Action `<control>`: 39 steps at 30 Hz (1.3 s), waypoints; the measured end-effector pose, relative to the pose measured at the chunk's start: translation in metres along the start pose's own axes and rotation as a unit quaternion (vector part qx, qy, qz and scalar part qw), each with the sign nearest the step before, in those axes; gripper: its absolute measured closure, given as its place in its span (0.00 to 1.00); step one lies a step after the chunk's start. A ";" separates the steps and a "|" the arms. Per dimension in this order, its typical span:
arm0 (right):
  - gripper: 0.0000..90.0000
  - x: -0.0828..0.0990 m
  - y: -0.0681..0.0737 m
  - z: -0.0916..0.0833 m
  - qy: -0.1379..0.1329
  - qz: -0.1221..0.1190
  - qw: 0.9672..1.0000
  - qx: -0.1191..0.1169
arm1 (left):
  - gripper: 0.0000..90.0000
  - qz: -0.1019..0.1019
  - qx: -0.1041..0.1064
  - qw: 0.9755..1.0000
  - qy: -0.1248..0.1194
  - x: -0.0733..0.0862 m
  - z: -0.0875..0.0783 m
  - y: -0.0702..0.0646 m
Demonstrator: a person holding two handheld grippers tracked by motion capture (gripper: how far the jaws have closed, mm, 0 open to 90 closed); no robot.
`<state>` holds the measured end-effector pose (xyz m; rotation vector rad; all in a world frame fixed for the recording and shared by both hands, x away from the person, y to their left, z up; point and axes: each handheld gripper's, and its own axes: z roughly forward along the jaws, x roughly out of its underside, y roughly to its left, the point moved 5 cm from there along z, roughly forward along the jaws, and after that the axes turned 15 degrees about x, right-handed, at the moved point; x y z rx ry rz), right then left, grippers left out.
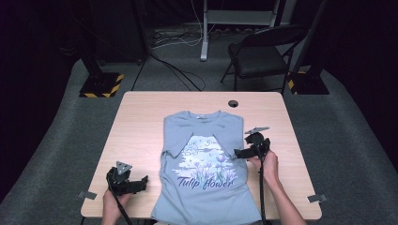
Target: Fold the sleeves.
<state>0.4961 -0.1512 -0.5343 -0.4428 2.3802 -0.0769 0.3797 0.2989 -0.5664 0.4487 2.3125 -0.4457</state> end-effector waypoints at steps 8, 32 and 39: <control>0.03 0.020 -0.013 -0.016 -0.027 0.022 0.999 0.005 | 0.00 0.000 0.000 1.000 0.000 0.000 0.000 0.000; 0.04 0.103 -0.046 -0.053 -0.031 0.056 0.996 0.061 | 0.00 0.000 0.000 1.000 0.000 0.000 0.000 0.000; 0.03 0.123 -0.048 -0.059 -0.023 0.058 0.995 0.077 | 0.00 0.001 0.001 1.000 0.000 0.000 0.000 0.000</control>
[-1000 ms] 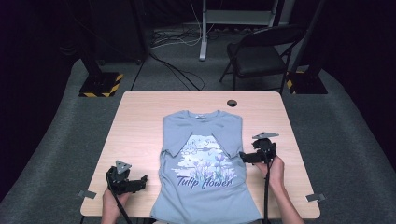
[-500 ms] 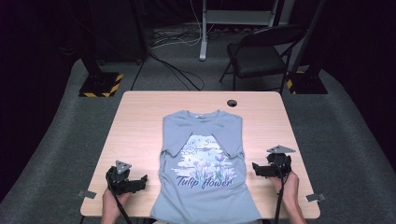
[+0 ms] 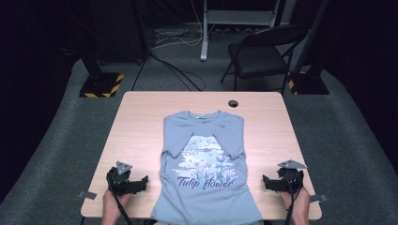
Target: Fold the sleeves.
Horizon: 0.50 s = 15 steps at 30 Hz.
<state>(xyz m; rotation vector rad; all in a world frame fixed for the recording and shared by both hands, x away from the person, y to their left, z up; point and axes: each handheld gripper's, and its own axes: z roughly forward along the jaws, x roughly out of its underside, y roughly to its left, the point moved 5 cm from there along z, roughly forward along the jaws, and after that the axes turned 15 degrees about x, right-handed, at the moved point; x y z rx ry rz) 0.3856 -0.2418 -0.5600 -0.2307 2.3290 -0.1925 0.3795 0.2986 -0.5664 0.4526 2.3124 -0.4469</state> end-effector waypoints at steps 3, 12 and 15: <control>0.03 0.005 -0.004 -0.002 0.001 0.009 1.000 -0.001 | 0.00 0.000 0.000 1.000 0.000 0.000 0.000 0.000; 0.02 0.014 -0.009 -0.005 -0.017 0.021 1.000 -0.001 | 0.00 0.001 0.000 1.000 0.001 0.000 0.000 0.000; 0.02 0.014 -0.009 -0.006 -0.017 0.020 1.000 -0.002 | 0.00 0.002 0.001 1.000 0.001 0.000 0.000 0.000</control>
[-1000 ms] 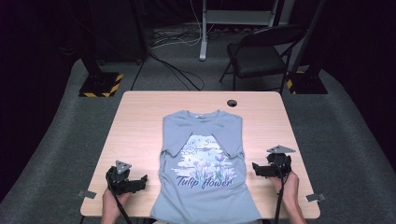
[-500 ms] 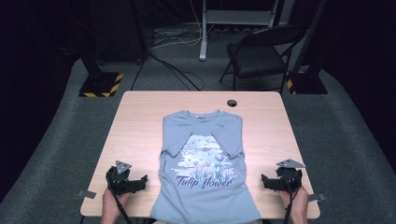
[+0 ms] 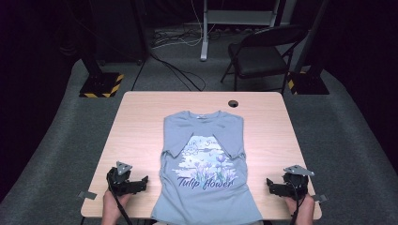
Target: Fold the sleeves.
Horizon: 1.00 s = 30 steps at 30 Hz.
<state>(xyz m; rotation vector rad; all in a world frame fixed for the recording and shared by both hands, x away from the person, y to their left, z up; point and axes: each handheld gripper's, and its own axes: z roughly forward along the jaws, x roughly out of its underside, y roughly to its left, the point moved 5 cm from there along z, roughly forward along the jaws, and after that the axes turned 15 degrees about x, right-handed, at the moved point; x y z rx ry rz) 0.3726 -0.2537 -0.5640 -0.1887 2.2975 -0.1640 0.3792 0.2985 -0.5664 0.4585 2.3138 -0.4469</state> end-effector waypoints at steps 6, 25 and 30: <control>0.02 0.000 0.001 0.000 0.000 -0.002 1.000 -0.002 | 0.00 0.002 0.003 1.000 0.000 -0.001 0.001 0.000; 0.01 -0.001 0.002 0.001 0.000 -0.004 1.000 -0.004 | 0.00 0.003 0.004 1.000 0.000 -0.001 0.001 0.000; 0.01 -0.001 0.001 0.001 0.000 -0.005 1.000 -0.004 | 0.00 0.003 0.004 1.000 0.000 -0.001 0.001 0.000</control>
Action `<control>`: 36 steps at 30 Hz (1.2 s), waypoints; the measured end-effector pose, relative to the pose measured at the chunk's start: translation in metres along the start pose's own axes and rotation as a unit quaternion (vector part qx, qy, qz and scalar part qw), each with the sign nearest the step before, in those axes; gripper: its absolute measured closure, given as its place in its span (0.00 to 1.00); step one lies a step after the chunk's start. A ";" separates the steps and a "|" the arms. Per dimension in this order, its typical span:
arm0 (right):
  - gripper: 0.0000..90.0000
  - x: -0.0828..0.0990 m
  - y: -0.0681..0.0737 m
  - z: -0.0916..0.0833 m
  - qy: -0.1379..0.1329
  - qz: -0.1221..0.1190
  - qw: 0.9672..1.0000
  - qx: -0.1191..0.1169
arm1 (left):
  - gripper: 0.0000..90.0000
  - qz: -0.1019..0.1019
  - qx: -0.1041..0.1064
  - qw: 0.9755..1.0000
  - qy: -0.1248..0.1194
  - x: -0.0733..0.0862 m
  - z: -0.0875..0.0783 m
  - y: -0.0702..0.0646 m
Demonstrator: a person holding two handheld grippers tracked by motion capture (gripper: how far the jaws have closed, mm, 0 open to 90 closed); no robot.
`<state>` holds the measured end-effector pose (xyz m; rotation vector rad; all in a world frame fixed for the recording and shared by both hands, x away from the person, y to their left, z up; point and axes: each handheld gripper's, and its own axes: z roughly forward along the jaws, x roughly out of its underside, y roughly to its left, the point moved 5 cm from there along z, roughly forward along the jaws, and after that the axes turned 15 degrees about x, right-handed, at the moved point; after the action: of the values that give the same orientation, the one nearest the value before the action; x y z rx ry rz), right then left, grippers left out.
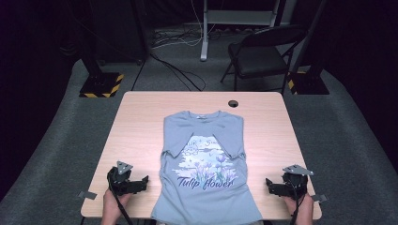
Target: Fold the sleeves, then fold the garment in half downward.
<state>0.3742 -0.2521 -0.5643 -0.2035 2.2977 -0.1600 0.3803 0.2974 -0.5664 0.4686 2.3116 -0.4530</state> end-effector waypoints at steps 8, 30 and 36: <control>0.00 -0.001 0.001 0.001 0.002 0.002 1.000 0.002 | 0.00 -0.001 -0.001 1.000 0.001 0.000 0.000 0.000; 0.02 -0.011 0.014 0.006 -0.005 -0.020 1.000 -0.019 | 0.02 -0.025 0.002 1.000 -0.018 -0.012 0.008 0.006; 0.02 -0.021 0.027 0.013 -0.006 -0.022 0.999 -0.036 | 0.02 -0.009 0.005 1.000 -0.015 -0.019 0.016 0.001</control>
<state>0.3952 -0.2222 -0.5621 -0.2904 2.2906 -0.0984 0.4029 0.2877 -0.5639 0.4438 2.2879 -0.4764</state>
